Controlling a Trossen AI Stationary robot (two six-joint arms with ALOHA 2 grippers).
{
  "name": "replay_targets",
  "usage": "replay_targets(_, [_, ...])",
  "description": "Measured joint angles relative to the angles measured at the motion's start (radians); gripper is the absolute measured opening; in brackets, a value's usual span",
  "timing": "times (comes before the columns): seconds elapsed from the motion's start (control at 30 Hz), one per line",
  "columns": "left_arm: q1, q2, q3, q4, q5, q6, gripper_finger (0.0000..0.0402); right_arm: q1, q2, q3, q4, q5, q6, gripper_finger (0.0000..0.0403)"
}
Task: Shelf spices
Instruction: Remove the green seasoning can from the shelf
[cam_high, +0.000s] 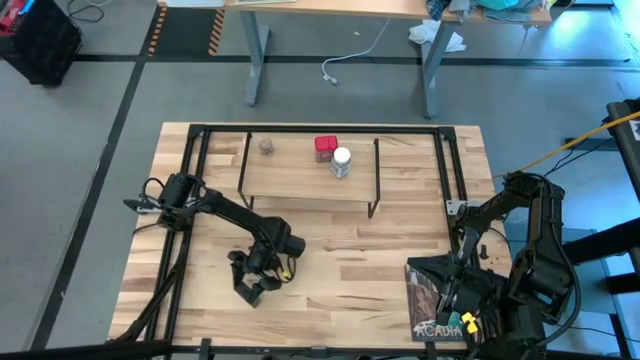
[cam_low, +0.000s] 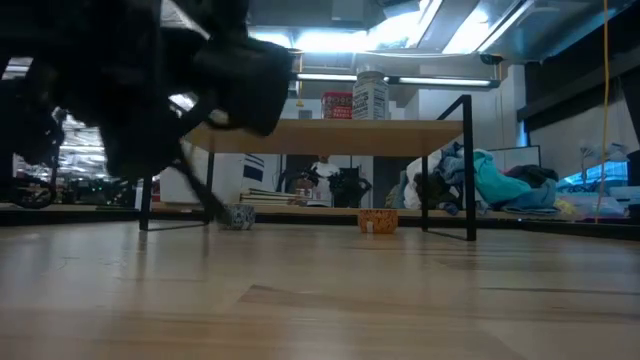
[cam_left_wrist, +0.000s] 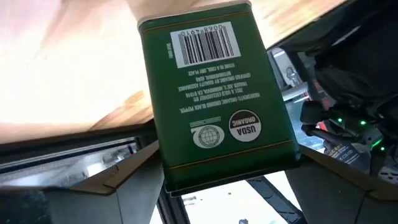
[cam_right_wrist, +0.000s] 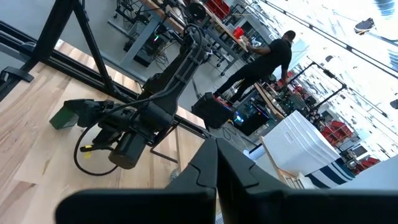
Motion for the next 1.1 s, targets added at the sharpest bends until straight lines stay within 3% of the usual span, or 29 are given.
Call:
replay_targets(0.2, [0.0, 0.0, 0.07, 0.0, -0.045, 0.003, 0.0306, 0.0, 0.0, 0.0, 0.0, 0.0, 0.0, 0.0])
replay_targets(0.53, [0.018, -0.009, 0.077, 0.004, -0.14, -0.002, 0.0306, 0.0, 0.0, 0.0, 0.0, 0.0, 0.0, 0.0])
replay_targets(0.87, [0.018, -0.013, 0.154, -0.003, -0.217, 0.108, 0.0306, -0.012, 0.0, 0.0, 0.0, -0.004, 0.018, 0.0])
replay_targets(1.1, [0.018, -0.013, 0.233, -0.024, -0.287, 0.167, 0.0306, -0.059, 0.0, 0.0, 0.004, -0.061, 0.028, 0.0018])
